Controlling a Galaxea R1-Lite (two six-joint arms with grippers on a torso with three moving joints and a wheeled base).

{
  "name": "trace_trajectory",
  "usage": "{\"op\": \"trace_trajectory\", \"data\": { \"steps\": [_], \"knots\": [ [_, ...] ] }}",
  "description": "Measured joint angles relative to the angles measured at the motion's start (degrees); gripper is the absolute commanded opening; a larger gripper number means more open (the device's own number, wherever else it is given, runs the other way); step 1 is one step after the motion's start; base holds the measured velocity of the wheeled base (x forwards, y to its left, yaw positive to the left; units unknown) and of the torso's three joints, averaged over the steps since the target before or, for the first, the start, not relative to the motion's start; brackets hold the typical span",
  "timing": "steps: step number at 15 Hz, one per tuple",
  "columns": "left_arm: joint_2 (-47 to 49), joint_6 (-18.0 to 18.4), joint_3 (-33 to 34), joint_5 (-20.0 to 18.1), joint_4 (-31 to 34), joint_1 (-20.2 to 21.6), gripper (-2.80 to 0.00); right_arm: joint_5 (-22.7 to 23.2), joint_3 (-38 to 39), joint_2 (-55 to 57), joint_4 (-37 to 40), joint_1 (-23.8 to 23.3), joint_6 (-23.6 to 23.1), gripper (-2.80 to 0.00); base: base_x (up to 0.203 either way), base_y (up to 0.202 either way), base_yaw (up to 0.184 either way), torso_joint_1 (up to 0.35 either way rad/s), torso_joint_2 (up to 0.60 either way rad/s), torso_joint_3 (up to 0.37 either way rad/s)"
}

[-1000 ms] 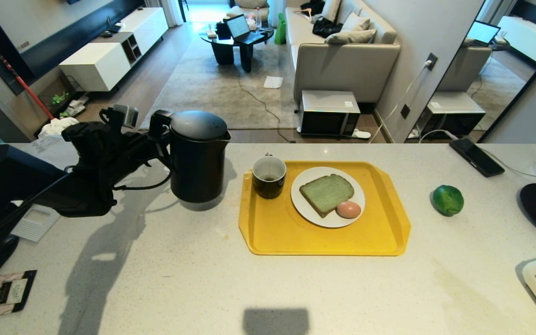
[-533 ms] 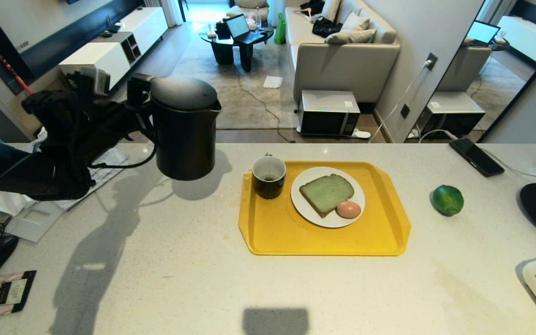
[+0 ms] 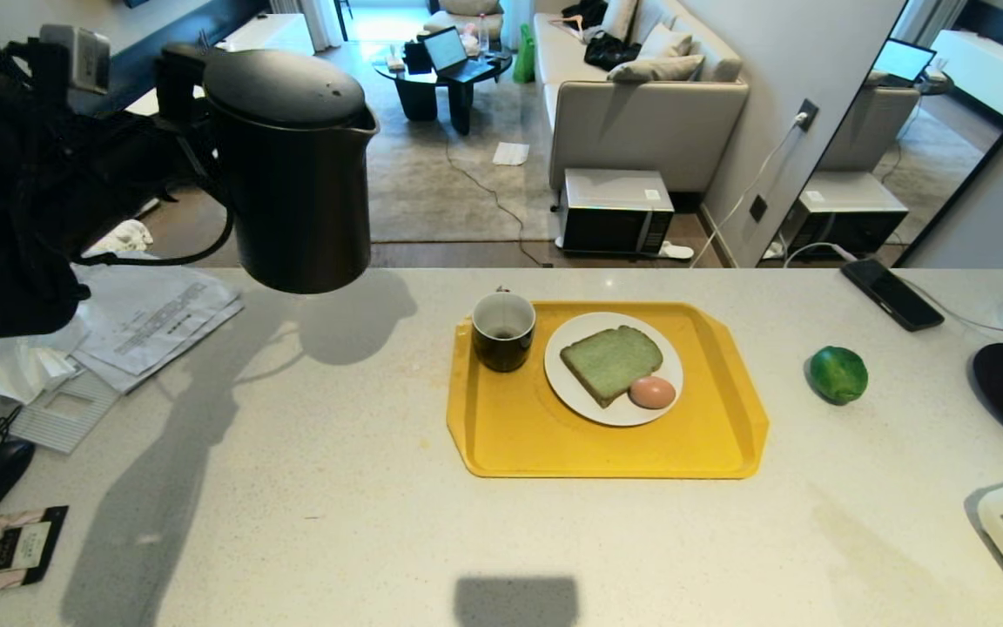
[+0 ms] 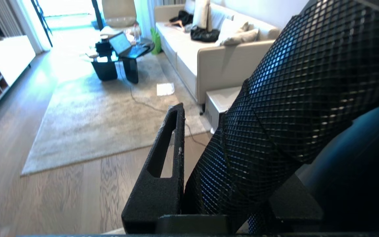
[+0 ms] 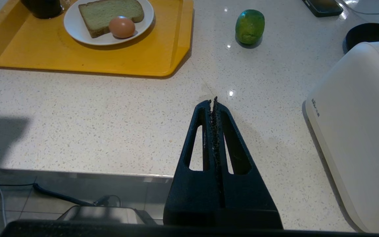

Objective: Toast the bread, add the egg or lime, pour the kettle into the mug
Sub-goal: Pour water into a cup

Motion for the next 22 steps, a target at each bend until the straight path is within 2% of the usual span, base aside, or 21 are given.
{"op": "trace_trajectory", "data": {
  "steps": [8,19,22],
  "knots": [
    [-8.89,1.37,0.09,2.26,7.75,0.21,-2.8,-0.02,0.0,0.0,0.01,0.0,-0.16,-2.8,0.0,0.0,0.0,0.009,-0.02,-0.008],
    [-10.97,1.64,-0.15,2.7,8.09,1.09,-2.8,0.07,0.0,0.0,-0.02,0.0,-0.27,-2.8,0.0,0.0,0.0,0.065,-0.12,-0.057],
    [-10.97,1.73,-1.52,2.68,10.02,1.06,-2.8,0.06,0.0,0.0,-0.05,0.0,-0.25,-2.8,0.0,0.0,0.0,0.065,-0.12,-0.057]
  ]
}}
